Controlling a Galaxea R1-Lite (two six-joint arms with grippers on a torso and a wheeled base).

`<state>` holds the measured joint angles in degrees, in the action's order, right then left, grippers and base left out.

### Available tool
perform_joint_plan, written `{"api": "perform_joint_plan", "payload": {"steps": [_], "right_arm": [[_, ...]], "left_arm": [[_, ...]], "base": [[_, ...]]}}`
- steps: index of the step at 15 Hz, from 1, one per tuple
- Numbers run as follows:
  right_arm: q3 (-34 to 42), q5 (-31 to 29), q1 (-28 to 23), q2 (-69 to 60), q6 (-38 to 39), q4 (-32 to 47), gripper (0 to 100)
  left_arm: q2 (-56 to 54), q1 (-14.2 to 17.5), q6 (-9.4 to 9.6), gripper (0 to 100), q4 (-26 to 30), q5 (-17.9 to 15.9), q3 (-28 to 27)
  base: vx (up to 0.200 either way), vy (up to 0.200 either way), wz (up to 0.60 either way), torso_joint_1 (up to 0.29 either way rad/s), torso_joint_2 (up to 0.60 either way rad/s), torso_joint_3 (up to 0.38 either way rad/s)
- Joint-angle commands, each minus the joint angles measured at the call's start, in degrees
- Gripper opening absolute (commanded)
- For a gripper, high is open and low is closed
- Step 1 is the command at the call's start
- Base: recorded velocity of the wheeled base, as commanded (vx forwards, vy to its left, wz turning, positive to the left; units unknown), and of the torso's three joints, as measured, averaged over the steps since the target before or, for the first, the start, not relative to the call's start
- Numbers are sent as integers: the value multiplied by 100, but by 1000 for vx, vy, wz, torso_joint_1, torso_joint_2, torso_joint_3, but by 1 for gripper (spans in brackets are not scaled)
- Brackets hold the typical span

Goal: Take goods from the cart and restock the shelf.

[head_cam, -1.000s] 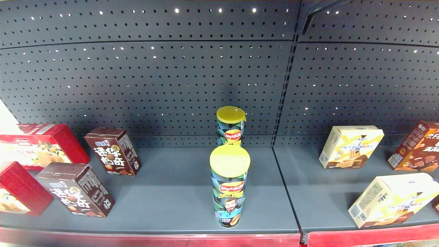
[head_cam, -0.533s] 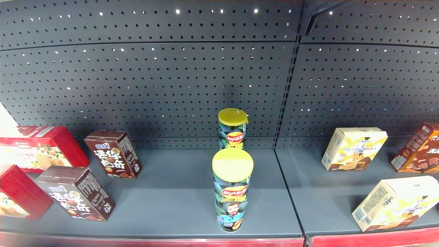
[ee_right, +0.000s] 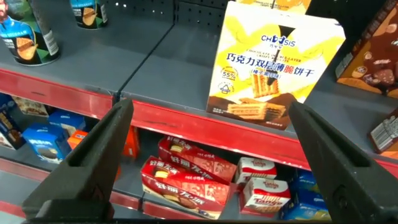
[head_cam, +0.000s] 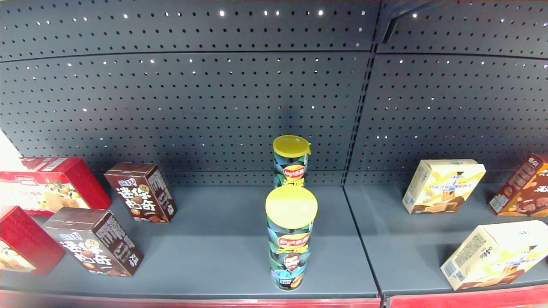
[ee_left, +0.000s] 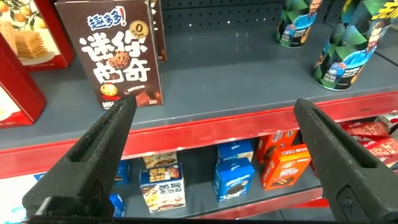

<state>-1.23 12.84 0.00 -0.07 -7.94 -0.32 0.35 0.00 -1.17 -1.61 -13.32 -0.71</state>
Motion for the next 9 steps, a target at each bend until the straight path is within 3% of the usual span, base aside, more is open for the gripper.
{"api": "perform_joint_plan", "payload": {"steps": [1,9], "right_arm": [[0,0,0,7,3,-3,100],[0,-159,0,7,301,-12,100]], "left_arm": [[17,0,-6,100,3,-100,-8],[9,0,-6,100,-6,-162,0]], "base": [[0,0,0,0,0,0],[0,0,0,0,0,0]]}}
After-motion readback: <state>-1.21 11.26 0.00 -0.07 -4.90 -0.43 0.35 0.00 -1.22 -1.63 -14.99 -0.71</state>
